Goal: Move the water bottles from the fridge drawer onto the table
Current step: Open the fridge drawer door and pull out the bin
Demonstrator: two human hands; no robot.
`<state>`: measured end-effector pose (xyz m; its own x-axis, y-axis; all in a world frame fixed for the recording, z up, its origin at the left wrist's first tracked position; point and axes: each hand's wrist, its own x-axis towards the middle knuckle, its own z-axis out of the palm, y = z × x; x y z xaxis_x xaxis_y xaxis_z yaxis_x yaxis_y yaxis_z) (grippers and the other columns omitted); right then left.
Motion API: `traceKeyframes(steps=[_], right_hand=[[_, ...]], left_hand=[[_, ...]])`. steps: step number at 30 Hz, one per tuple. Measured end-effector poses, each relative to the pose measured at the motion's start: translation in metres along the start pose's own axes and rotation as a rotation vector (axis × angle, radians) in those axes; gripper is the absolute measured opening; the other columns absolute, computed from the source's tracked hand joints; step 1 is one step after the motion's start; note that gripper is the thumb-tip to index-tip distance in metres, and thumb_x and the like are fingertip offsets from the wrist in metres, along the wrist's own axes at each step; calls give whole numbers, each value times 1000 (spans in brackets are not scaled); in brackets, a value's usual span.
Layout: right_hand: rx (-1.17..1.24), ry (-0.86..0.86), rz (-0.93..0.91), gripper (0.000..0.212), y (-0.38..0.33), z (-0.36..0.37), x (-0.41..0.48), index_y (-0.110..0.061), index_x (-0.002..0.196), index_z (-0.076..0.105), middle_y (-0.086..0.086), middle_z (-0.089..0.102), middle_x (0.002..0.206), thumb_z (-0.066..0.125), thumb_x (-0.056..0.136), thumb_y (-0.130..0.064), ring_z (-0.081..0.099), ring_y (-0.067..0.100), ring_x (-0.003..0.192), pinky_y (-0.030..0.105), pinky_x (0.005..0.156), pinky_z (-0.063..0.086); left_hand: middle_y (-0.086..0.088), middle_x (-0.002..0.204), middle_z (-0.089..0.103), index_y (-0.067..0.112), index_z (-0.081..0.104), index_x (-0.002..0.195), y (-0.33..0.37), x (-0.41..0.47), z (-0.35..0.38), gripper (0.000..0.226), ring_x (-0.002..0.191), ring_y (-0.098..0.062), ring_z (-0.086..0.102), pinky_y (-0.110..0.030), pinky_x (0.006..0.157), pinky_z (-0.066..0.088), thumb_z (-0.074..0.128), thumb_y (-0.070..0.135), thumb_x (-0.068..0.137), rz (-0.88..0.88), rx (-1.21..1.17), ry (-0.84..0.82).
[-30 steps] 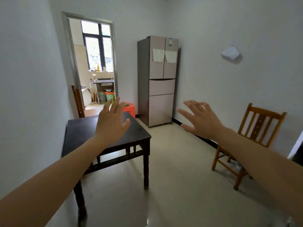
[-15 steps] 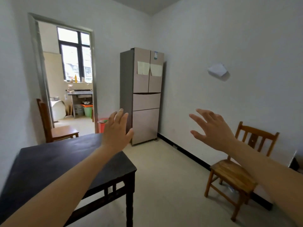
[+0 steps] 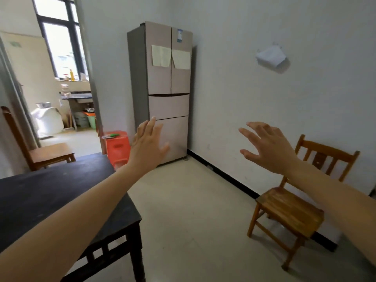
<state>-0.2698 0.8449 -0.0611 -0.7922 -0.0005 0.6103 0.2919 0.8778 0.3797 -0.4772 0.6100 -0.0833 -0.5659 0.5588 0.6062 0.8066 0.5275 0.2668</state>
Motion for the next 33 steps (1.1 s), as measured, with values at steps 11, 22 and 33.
traceKeyframes(steps=[11, 22, 33], right_hand=[[126, 48, -36, 53, 50, 166, 103, -8, 117, 51, 21, 60, 115, 41, 79, -44, 61, 38, 102, 48, 75, 52], [65, 50, -75, 52, 126, 309, 266, -10, 117, 51, 18, 61, 115, 41, 80, -45, 62, 34, 102, 43, 75, 53], [85, 45, 1, 53, 248, 466, 310, -9, 116, 52, 18, 62, 112, 40, 80, -45, 64, 34, 98, 43, 71, 54]], left_hand=[[-13, 152, 23, 8, 35, 138, -63, 114, 97, 56, 141, -31, 14, -45, 113, 18, 54, 23, 88, -103, 111, 15], [-17, 150, 26, 6, 37, 137, -130, 306, 206, 56, 139, -33, 18, -44, 113, 17, 54, 24, 87, -132, 30, 65], [-11, 154, 15, 11, 29, 142, -124, 456, 362, 59, 142, -27, 9, -41, 114, 16, 51, 27, 90, -121, 30, -68]])
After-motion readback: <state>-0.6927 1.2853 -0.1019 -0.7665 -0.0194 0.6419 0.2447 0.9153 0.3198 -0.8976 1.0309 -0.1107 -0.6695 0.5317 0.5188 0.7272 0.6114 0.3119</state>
